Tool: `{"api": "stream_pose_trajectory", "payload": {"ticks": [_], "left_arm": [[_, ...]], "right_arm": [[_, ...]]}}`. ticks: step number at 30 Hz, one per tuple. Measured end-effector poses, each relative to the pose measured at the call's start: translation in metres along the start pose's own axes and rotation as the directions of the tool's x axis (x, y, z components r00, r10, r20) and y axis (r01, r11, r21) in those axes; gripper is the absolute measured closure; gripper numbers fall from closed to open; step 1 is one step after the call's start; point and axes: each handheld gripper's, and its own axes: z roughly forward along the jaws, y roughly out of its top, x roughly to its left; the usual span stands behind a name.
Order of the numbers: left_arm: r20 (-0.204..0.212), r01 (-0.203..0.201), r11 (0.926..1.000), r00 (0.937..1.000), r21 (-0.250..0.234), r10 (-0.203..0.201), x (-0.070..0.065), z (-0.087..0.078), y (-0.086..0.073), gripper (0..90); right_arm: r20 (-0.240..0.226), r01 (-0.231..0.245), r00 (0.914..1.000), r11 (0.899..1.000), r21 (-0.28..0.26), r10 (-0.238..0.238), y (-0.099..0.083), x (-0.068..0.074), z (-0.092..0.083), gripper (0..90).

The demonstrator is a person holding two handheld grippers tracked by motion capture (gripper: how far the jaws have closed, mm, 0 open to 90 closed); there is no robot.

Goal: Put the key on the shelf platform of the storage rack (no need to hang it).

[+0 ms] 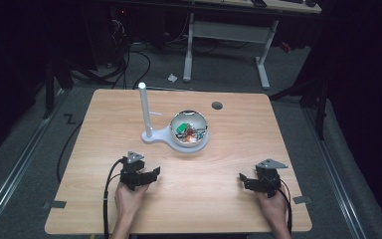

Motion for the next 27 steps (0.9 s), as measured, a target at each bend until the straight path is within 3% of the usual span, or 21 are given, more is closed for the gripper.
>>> {"api": "stream_pose_trajectory", "payload": {"ticks": [6,10,15,27], "left_arm": [[-0.014,-0.022,0.9998,0.9997,0.001,0.022,-0.004,0.005,-0.004,31.9],[-0.044,-0.06,0.9982,0.9973,-0.01,0.059,-0.007,0.007,-0.006,32.1],[-0.121,-0.155,0.9879,0.9806,0.005,0.154,-0.019,0.011,-0.008,30.7],[-0.114,-0.154,0.988,0.9814,0.007,0.154,-0.019,0.011,-0.008,29.7]], "right_arm": [[0.0,0.003,1.0,1.0,-0.001,-0.003,0.0,0.0,0.0,23.5],[0.0,0.003,1.0,1.0,-0.001,-0.003,0.0,0.0,0.0,23.5],[0.0,0.0,1.0,1.0,0.0,0.0,0.0,0.0,0.0,23.5],[0.001,0.0,1.0,1.0,0.0,0.0,0.0,0.0,0.0,23.5]]}}
